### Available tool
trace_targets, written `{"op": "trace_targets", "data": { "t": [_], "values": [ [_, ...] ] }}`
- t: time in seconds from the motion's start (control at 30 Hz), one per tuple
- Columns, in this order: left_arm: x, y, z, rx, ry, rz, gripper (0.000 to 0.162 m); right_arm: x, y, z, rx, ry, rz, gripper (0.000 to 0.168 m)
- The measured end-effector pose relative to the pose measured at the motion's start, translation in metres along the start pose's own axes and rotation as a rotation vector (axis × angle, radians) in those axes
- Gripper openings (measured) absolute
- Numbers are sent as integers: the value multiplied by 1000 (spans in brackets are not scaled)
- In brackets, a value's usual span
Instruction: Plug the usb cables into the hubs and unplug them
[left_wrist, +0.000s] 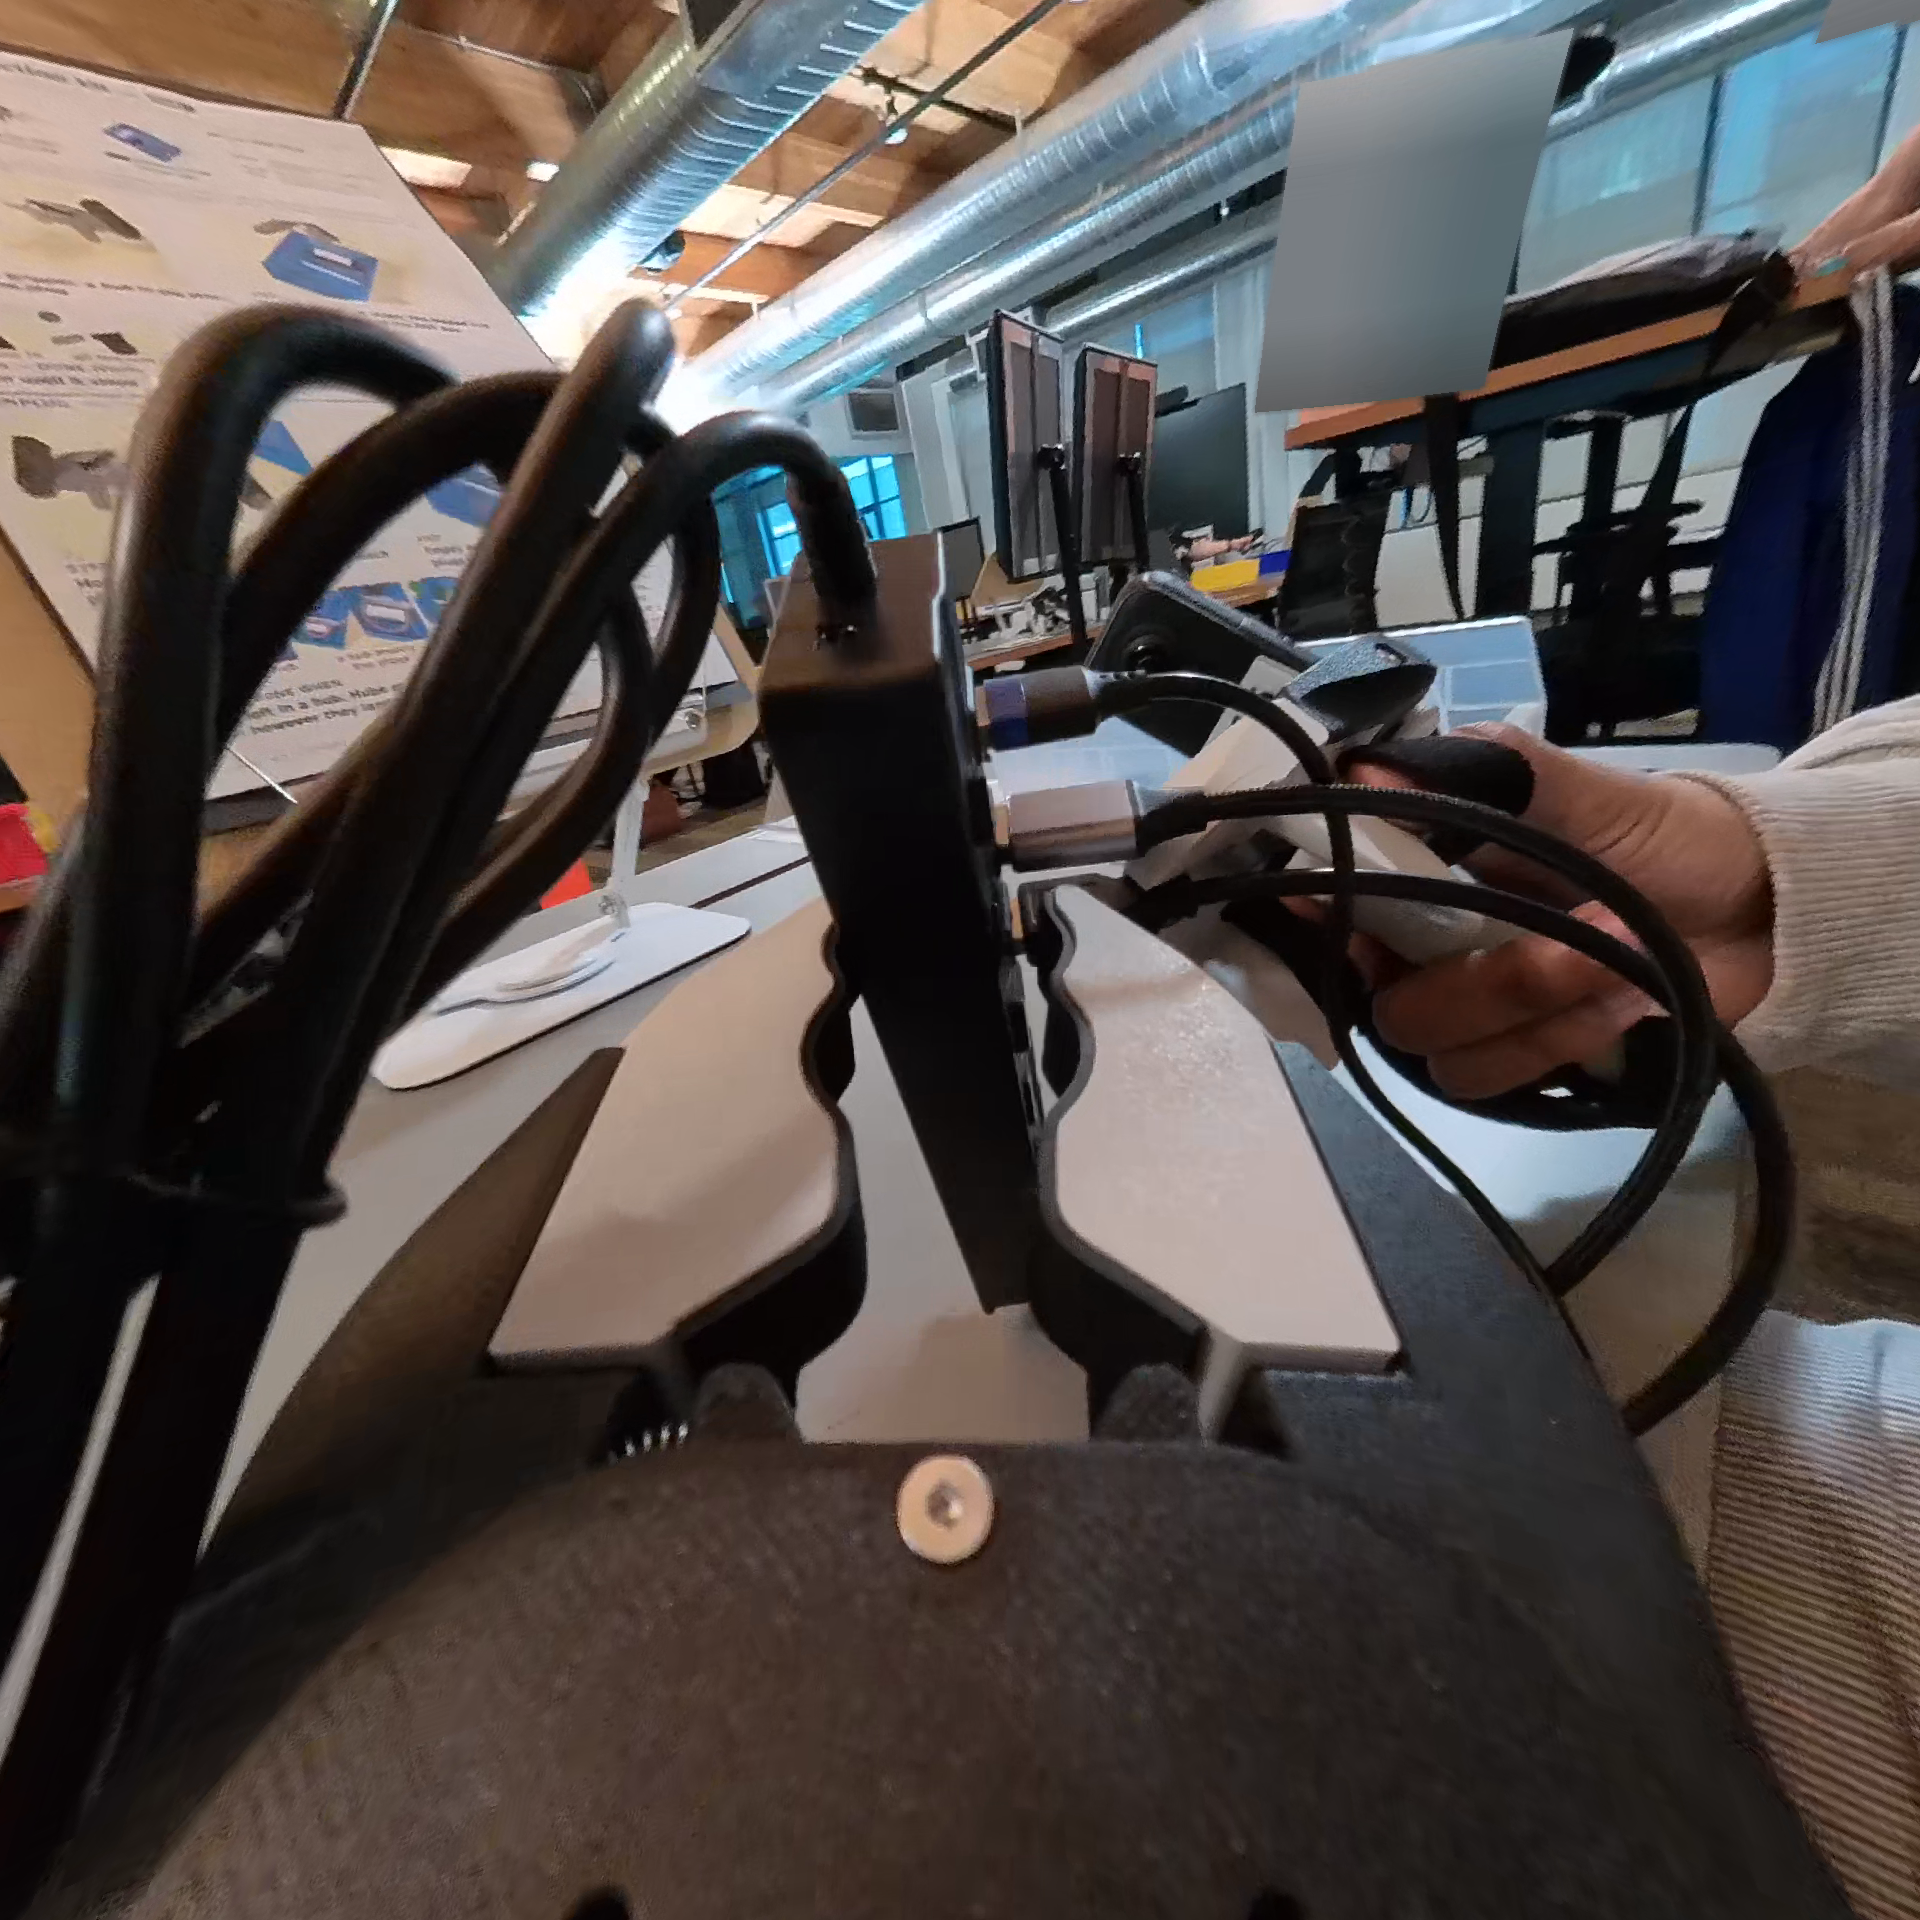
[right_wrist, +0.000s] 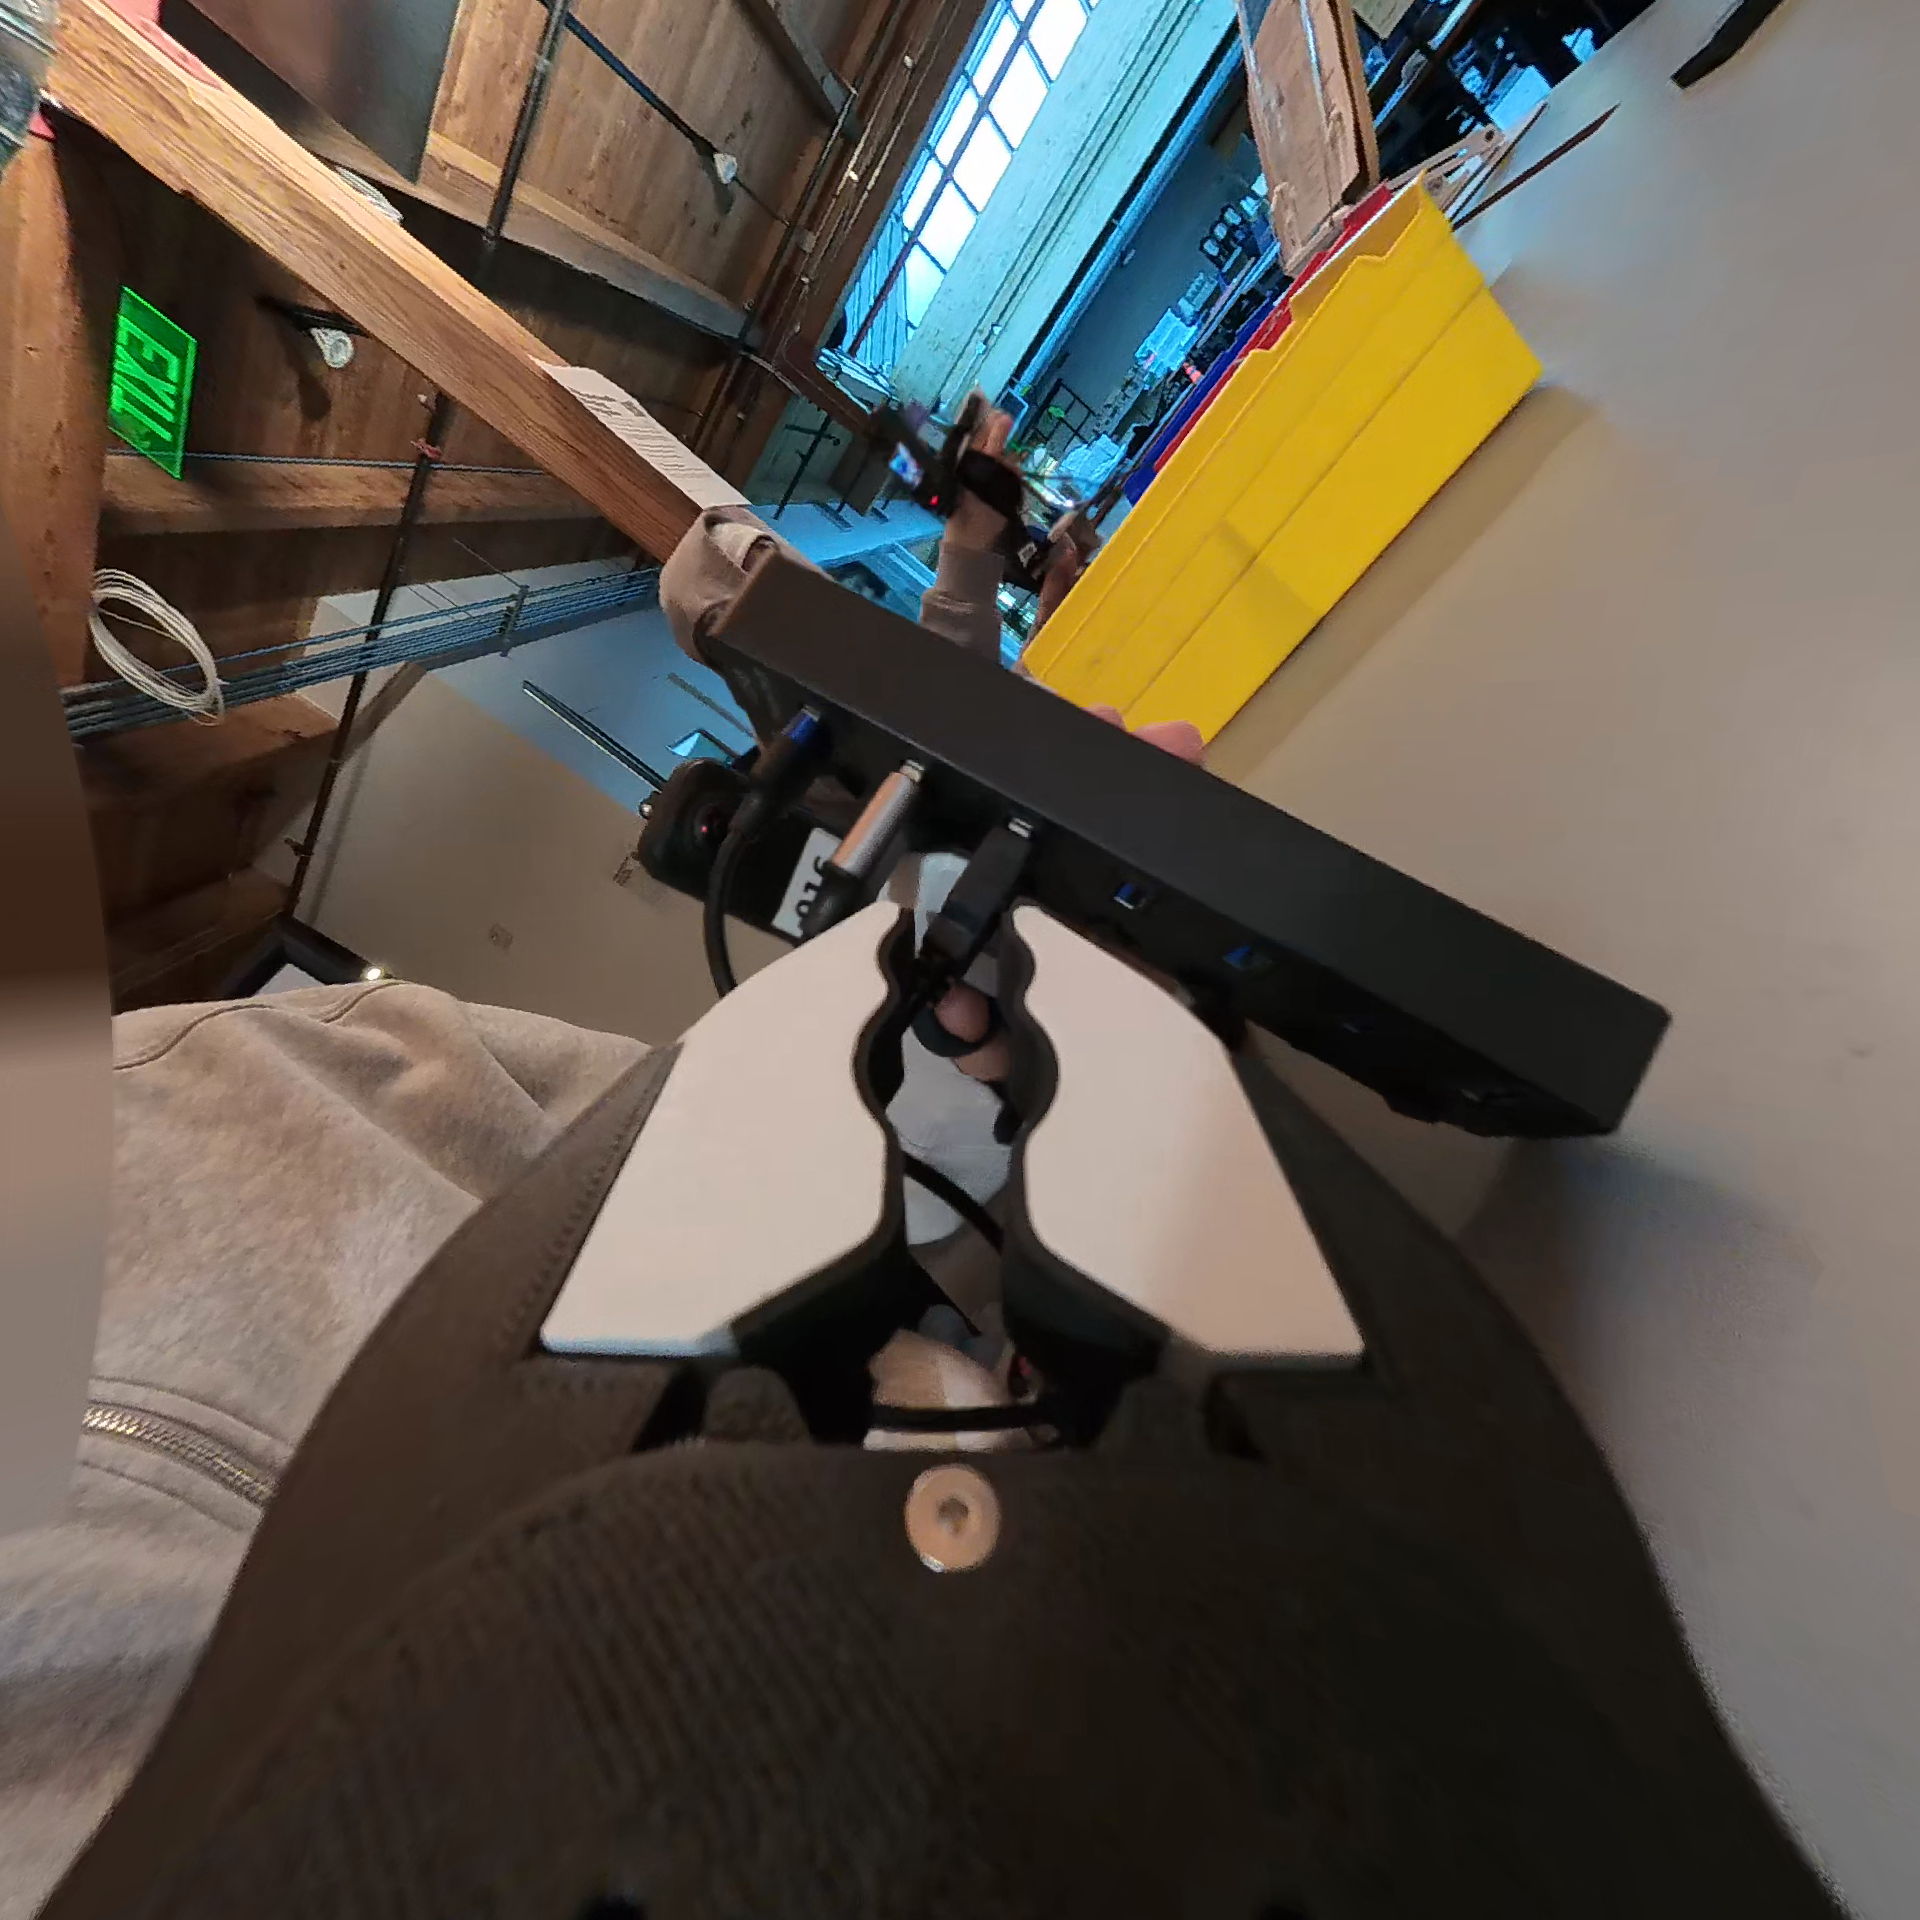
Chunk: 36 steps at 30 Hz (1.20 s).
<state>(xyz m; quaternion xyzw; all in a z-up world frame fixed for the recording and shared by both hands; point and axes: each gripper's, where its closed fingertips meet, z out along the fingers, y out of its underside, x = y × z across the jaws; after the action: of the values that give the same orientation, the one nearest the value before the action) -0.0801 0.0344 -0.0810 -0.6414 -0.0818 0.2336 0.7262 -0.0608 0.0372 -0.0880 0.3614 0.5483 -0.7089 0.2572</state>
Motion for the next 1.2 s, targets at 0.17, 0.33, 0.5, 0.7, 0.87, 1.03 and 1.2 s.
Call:
{"op": "trace_targets", "data": {
  "t": [0.17,0.33,0.5,0.7,0.87,1.03,1.2],
  "values": [
    [-1,-1,0,9,6,-32,40,-2,0,1,7,8,-25,14],
    [2,-1,0,9,27,-53,34,-3,-1,1,5,31,-80,15],
    [-1,-1,-1,-1,20,-64,26,-3,0,1,2,48,-117,15],
    [-3,0,0,-10,1,-55,25,0,-4,-1,39,58,-112,14],
    [-9,2,0,-18,-28,-46,25,7,-9,-6,57,118,-137,16],
    [-10,2,-1,-23,-34,-7,25,10,-9,-6,59,142,-124,19],
    [-8,0,-3,-40,-53,171,26,11,-6,-7,24,156,-110,18]
  ]
}}
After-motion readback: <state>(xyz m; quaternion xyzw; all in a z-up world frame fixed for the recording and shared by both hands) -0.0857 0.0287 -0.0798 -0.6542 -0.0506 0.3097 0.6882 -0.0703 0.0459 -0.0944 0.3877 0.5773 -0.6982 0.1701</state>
